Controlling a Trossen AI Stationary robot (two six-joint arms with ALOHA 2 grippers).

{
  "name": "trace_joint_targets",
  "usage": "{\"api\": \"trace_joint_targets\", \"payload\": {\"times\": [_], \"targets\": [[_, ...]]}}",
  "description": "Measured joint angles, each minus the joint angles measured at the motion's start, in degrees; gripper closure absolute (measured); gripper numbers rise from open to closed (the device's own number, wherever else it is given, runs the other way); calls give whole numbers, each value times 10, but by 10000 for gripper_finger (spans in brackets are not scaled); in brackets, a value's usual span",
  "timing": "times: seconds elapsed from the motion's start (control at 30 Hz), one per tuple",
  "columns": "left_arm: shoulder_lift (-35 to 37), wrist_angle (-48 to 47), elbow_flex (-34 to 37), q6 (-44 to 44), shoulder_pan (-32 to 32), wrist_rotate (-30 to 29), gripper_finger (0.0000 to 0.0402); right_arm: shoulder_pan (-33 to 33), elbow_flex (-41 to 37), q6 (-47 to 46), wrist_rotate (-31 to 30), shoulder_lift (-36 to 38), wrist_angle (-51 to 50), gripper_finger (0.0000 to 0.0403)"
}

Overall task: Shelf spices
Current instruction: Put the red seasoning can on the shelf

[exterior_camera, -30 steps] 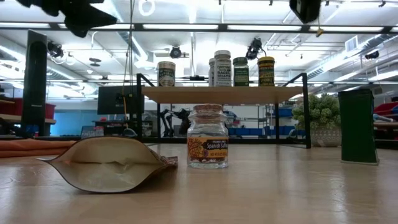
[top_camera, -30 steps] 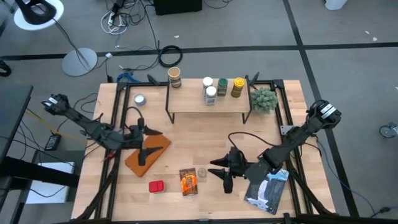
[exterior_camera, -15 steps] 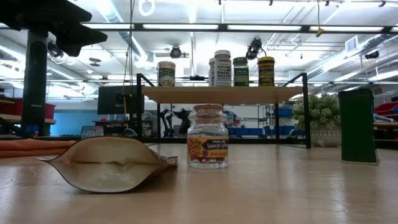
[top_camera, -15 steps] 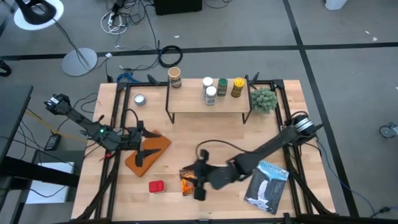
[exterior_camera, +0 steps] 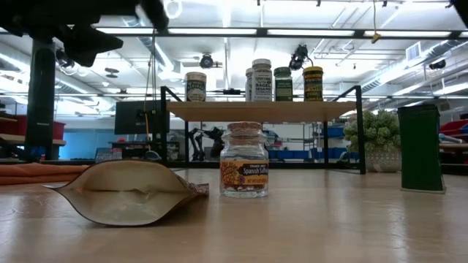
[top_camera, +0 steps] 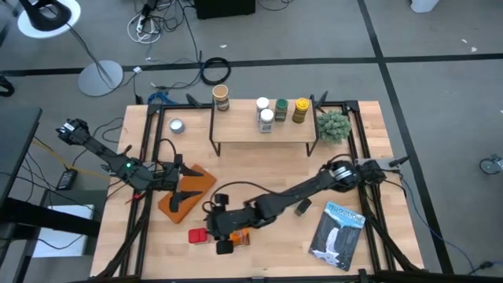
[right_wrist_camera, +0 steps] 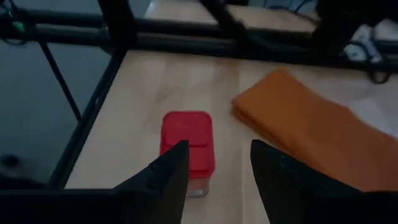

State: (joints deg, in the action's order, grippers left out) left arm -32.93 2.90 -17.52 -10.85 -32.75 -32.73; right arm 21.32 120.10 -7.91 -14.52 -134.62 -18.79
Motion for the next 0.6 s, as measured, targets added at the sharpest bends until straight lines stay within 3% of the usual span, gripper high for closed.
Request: {"api": "trace_joint_targets", "payload": {"times": [0.23, 0.6], "targets": [[0, 3, 0, -9, 0, 0, 110, -6, 70, 3, 31, -70, -15, 178], [0, -1, 0, -44, 0, 18, 110, -11, 69, 2, 81, -97, 11, 86]]}}
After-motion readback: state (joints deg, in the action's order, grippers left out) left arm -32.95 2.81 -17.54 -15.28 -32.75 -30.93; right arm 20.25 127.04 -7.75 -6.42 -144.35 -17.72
